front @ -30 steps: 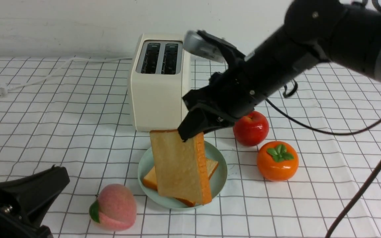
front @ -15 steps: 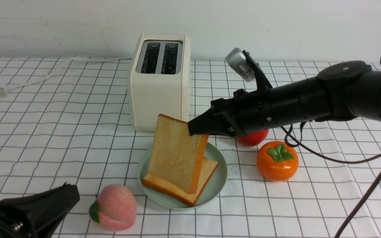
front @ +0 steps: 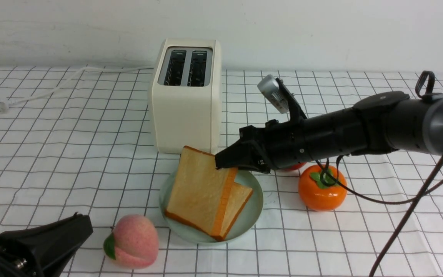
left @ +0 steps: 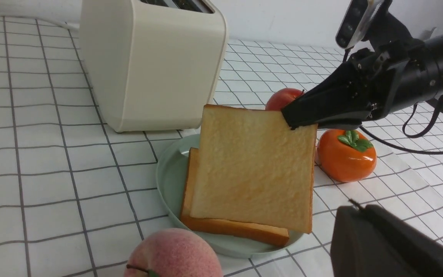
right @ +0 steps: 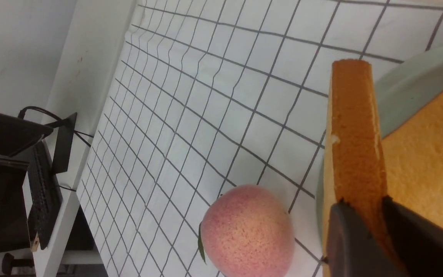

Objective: Take toasted bread from bread machine on white checkered table place on plate.
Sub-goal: 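Place the held slice of bread on top of the slice on the plate with the right gripper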

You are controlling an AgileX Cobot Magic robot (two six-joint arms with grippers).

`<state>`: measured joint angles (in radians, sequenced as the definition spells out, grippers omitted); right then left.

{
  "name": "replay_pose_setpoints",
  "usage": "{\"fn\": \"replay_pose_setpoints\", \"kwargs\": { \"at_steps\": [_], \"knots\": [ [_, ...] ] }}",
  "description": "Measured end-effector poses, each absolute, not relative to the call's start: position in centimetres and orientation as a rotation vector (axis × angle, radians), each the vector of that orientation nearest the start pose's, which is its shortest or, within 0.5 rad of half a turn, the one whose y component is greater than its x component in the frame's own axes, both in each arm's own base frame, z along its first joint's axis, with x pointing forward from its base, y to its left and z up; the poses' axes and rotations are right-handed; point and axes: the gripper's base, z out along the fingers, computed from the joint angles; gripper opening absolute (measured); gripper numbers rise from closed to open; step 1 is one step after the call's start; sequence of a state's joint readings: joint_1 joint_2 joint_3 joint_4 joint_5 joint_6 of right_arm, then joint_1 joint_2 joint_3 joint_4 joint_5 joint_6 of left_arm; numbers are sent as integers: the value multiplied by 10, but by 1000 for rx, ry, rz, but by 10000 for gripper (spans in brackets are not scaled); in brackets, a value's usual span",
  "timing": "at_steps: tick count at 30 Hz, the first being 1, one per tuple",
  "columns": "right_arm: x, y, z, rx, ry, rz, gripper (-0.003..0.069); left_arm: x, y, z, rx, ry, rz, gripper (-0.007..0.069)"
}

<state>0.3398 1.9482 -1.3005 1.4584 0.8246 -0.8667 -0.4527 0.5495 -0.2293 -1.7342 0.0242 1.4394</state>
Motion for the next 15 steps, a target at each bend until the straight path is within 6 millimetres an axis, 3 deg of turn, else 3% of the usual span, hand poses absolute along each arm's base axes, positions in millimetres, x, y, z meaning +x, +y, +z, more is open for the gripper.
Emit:
{"fn": "replay_pose_setpoints", "kwargs": {
  "at_steps": [5, 8, 10, 11, 15],
  "knots": [
    [367, 200, 214, -240, 2362, 1370, 189, 104, -53, 246, 163, 1827, -551, -13],
    [366, 199, 212, -263, 2382, 1350, 343, 104, -53, 246, 164, 1827, -550, -13],
    [366, 199, 211, -268, 2393, 1341, 388, 104, -53, 246, 164, 1827, -550, -13],
    [365, 199, 210, -283, 2410, 1328, 459, 104, -53, 246, 164, 1827, -550, -13],
    [364, 197, 214, -345, 2445, 1257, 521, 104, -53, 246, 164, 1827, -550, -13]
  ]
}}
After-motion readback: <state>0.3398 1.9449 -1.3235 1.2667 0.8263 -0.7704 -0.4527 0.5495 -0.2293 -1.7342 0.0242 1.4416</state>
